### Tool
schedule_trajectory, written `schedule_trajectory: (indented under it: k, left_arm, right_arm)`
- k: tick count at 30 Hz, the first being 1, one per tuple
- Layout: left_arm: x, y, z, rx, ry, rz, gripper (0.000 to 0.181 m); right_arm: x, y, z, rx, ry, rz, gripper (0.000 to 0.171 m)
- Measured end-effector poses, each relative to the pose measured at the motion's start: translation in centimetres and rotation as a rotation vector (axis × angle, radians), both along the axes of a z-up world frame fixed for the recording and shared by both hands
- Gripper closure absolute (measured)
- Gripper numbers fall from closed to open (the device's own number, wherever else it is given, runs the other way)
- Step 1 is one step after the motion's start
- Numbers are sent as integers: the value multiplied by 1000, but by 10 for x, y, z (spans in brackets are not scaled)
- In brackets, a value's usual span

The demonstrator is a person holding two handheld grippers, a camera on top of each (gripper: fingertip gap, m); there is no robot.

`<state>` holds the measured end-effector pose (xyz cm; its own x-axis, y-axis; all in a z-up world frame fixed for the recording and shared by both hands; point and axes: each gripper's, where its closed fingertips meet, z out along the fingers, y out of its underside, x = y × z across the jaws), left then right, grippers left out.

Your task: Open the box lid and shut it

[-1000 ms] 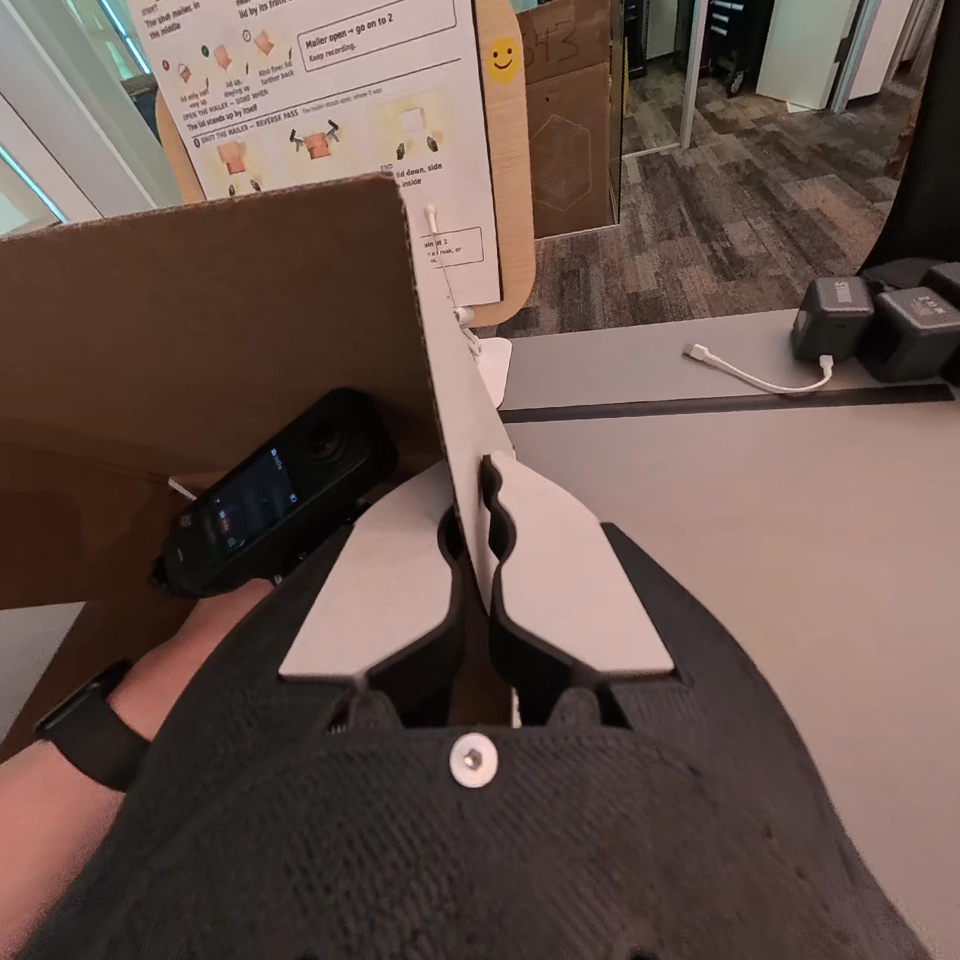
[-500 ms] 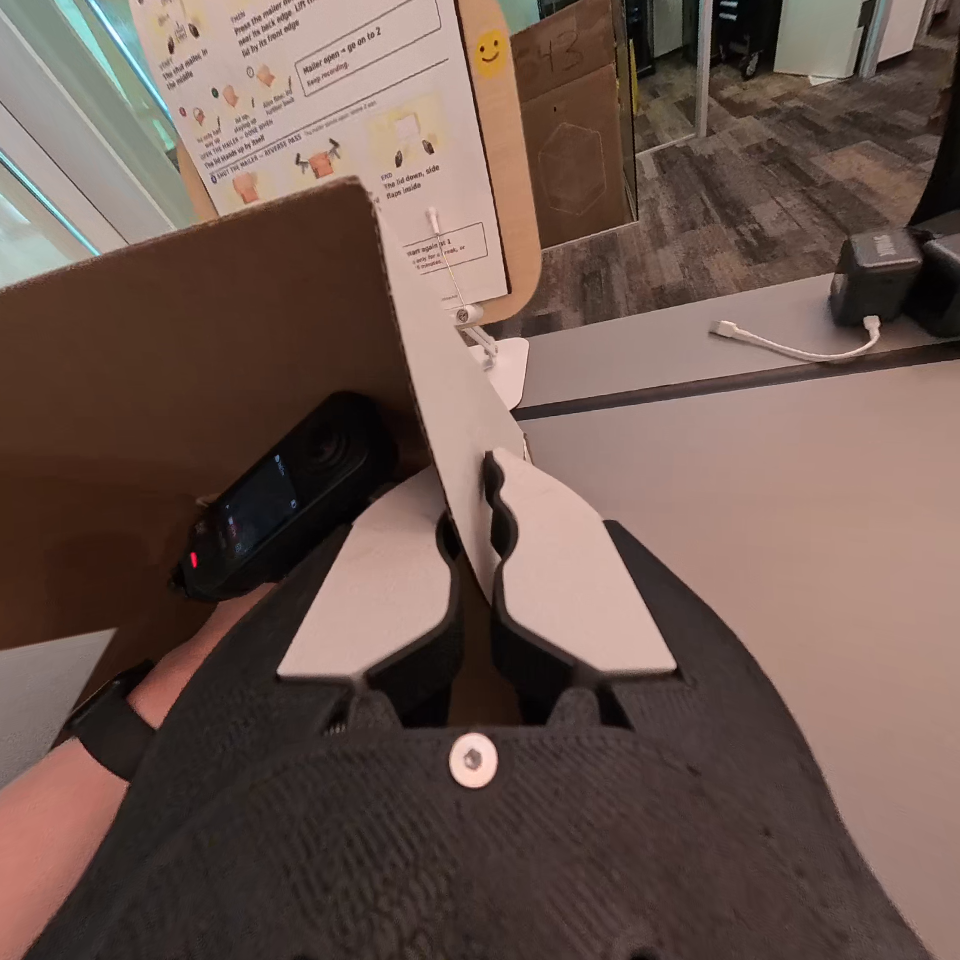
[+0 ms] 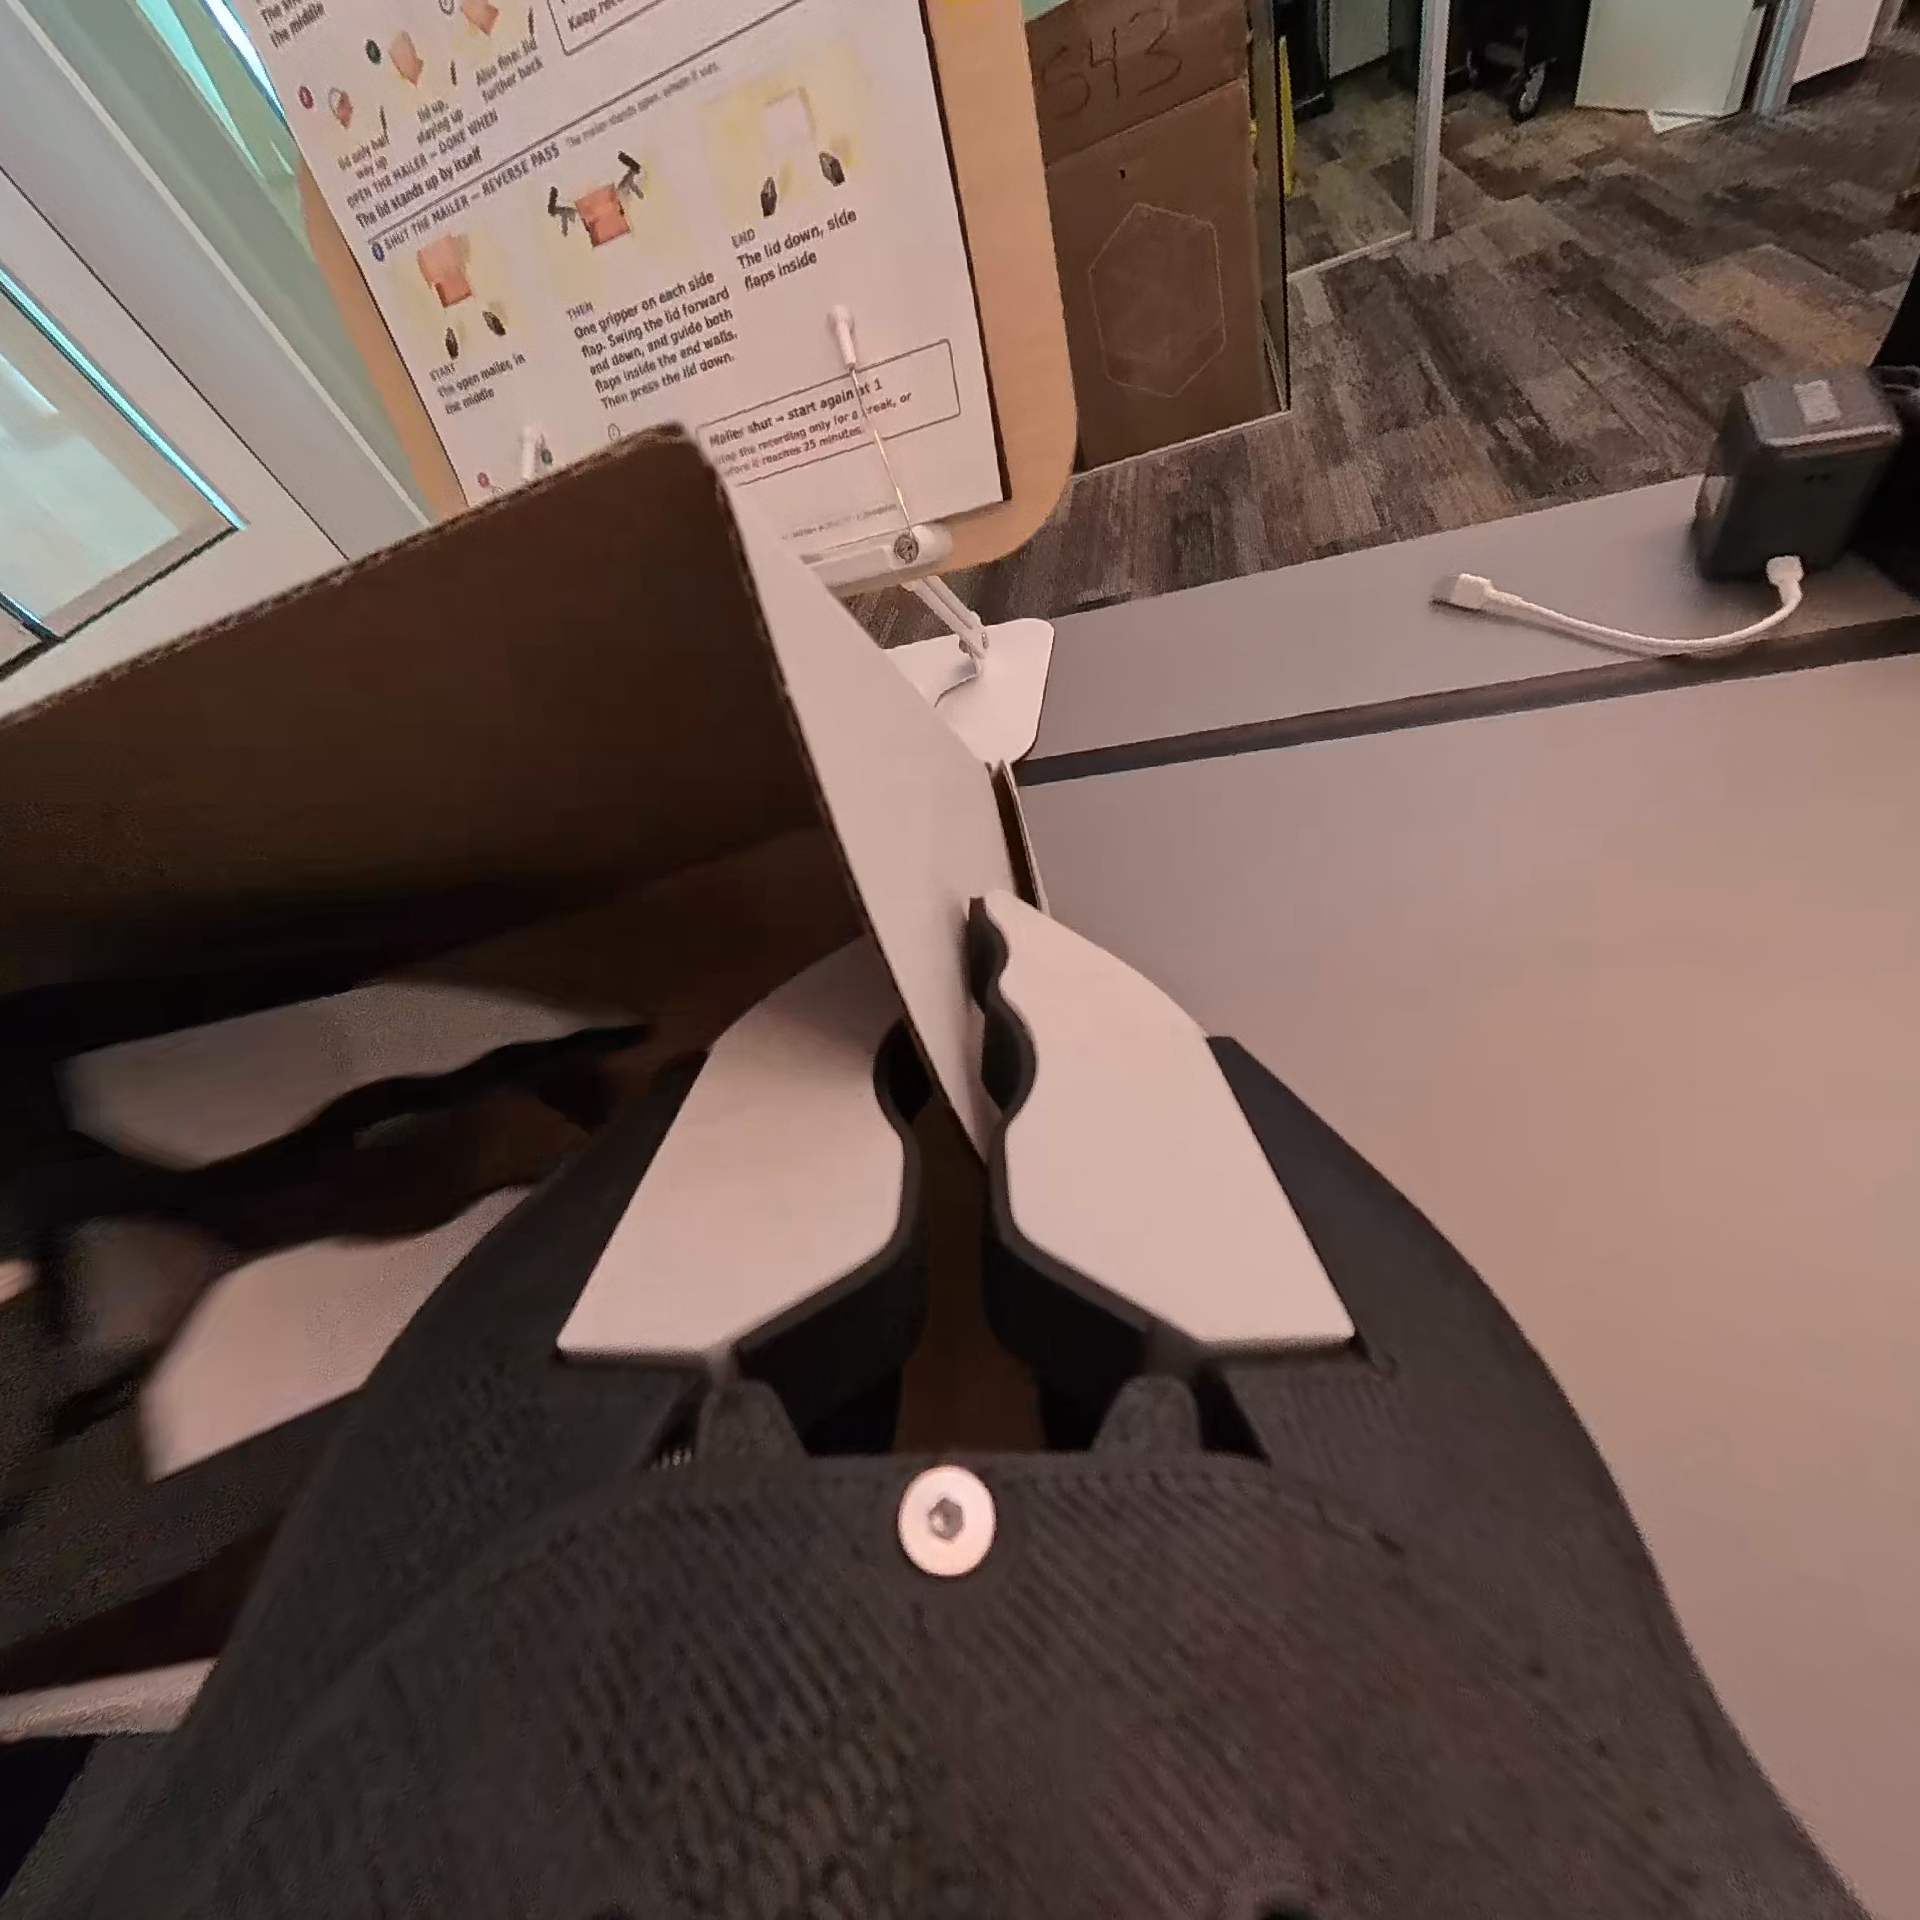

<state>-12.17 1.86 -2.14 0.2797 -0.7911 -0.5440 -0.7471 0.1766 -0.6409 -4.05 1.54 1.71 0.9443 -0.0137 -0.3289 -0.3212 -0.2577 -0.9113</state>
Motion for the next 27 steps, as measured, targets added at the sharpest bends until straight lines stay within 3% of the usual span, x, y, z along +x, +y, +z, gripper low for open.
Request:
schedule_trajectory:
  k: [3,7,11,15,20,24,27]
  left_arm:
    - [-6,-46,28,29,-147,-50,156]
    - [-24,-110,30,-110,-265,-93,139]
    - [-67,-140,68,26,-551,-85,157]
    - [-141,-138,102,193,-749,66,157]
    - [-209,-118,121,164,-921,200,130]
    - [-218,-94,91,-33,-878,223,99]
    - [-217,-79,54,-155,-756,257,94]
  right_arm:
    - [2,-4,-8,-2,-19,7,167]
    - [2,-11,-24,-46,-77,29,167]
    - [1,-21,-36,-74,-126,56,167]
    - [-2,-31,-43,-90,-191,65,168]
    - [-9,-44,-45,-94,-261,77,167]
    - [-18,-54,-43,-106,-318,102,164]
    - [-21,-63,-41,-111,-342,130,163]
